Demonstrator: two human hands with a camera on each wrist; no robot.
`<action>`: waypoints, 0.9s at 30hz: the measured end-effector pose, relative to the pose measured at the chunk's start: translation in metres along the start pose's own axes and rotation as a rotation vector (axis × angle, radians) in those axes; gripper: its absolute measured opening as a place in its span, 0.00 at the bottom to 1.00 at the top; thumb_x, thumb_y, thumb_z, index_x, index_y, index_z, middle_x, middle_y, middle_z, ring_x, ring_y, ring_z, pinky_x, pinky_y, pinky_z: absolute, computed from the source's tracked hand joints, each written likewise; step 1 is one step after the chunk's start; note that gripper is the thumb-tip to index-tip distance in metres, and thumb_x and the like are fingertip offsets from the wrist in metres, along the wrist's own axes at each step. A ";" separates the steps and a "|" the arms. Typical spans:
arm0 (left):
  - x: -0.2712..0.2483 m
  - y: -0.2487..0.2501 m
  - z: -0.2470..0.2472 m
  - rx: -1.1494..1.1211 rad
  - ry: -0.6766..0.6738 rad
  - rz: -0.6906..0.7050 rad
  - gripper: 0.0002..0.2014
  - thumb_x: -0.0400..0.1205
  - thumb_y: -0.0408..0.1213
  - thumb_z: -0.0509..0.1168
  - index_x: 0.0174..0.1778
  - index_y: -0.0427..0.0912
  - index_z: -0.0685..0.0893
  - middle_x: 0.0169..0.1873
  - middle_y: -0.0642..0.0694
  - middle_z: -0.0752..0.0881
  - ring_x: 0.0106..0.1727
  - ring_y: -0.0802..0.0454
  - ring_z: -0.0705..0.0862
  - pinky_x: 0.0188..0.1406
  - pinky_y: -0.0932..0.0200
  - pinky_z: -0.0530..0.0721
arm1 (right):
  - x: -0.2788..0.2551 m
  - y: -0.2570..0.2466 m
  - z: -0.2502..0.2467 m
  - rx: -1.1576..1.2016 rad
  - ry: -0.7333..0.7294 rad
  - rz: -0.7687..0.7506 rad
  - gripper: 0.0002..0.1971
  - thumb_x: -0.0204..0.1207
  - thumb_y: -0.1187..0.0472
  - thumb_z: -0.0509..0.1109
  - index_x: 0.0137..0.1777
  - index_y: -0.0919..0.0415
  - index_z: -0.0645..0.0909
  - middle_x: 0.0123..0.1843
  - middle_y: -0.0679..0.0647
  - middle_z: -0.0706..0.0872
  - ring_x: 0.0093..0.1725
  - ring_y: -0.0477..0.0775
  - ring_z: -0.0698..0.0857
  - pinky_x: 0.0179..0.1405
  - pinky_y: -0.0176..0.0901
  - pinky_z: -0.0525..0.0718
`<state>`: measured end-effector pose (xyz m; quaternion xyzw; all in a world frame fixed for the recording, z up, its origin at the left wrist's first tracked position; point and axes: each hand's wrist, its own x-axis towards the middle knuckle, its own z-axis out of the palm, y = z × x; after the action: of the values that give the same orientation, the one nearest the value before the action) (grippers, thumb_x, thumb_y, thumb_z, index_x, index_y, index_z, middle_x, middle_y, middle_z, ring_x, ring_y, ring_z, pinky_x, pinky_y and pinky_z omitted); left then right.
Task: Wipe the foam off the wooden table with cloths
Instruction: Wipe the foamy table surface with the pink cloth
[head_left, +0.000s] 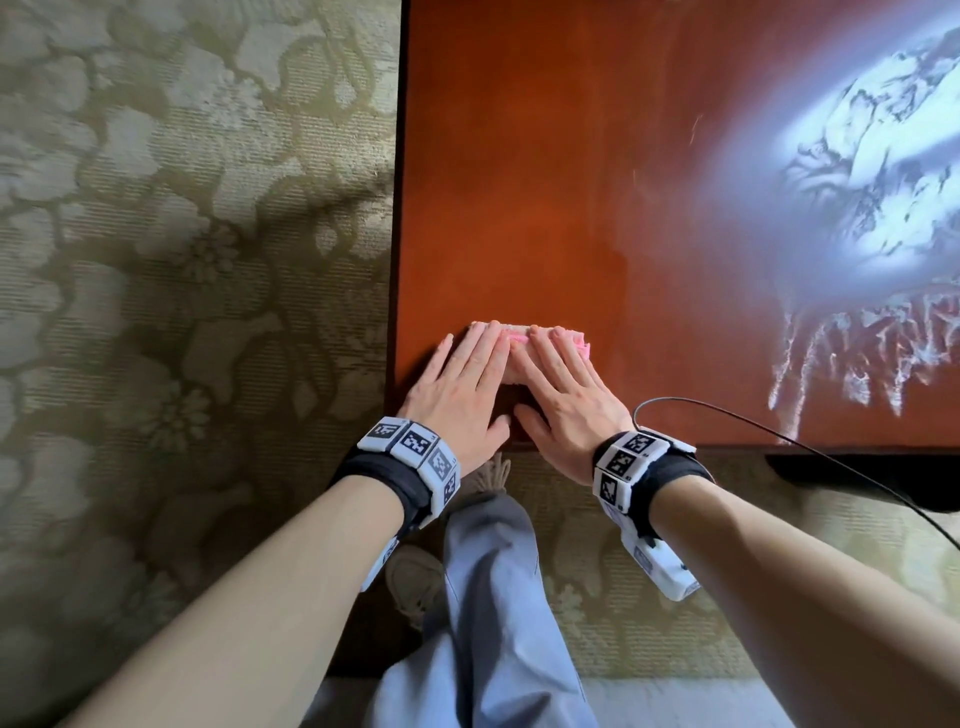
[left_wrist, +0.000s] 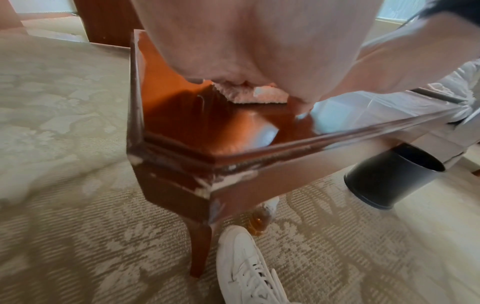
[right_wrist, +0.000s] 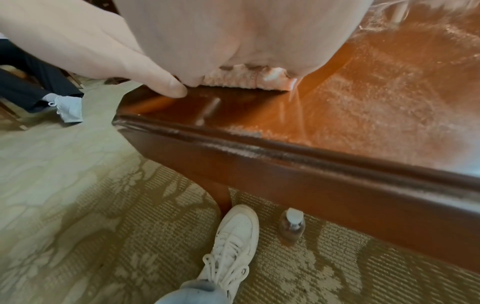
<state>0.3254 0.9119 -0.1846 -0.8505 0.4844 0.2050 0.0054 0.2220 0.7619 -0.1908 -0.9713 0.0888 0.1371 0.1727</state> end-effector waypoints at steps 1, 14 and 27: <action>-0.005 0.001 0.003 0.001 0.001 -0.003 0.42 0.85 0.55 0.54 0.88 0.38 0.42 0.88 0.42 0.42 0.89 0.46 0.41 0.88 0.43 0.45 | -0.004 -0.003 0.002 -0.005 0.000 -0.003 0.35 0.79 0.45 0.48 0.86 0.52 0.48 0.87 0.56 0.50 0.86 0.61 0.43 0.83 0.62 0.53; -0.083 -0.003 0.033 0.000 -0.011 -0.046 0.44 0.84 0.55 0.58 0.88 0.37 0.43 0.88 0.41 0.43 0.89 0.46 0.43 0.88 0.43 0.47 | -0.046 -0.059 0.031 -0.094 -0.054 -0.074 0.37 0.80 0.47 0.56 0.86 0.56 0.47 0.86 0.60 0.52 0.85 0.65 0.45 0.82 0.65 0.55; -0.033 -0.067 -0.003 0.047 -0.010 -0.057 0.43 0.84 0.55 0.53 0.88 0.36 0.42 0.88 0.40 0.43 0.89 0.46 0.42 0.87 0.43 0.46 | 0.040 -0.060 0.007 -0.041 -0.014 -0.049 0.34 0.80 0.47 0.50 0.86 0.51 0.49 0.86 0.55 0.54 0.86 0.60 0.47 0.84 0.58 0.54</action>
<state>0.3665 0.9738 -0.1830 -0.8626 0.4645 0.1976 0.0337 0.2713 0.8152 -0.1900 -0.9756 0.0609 0.1415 0.1565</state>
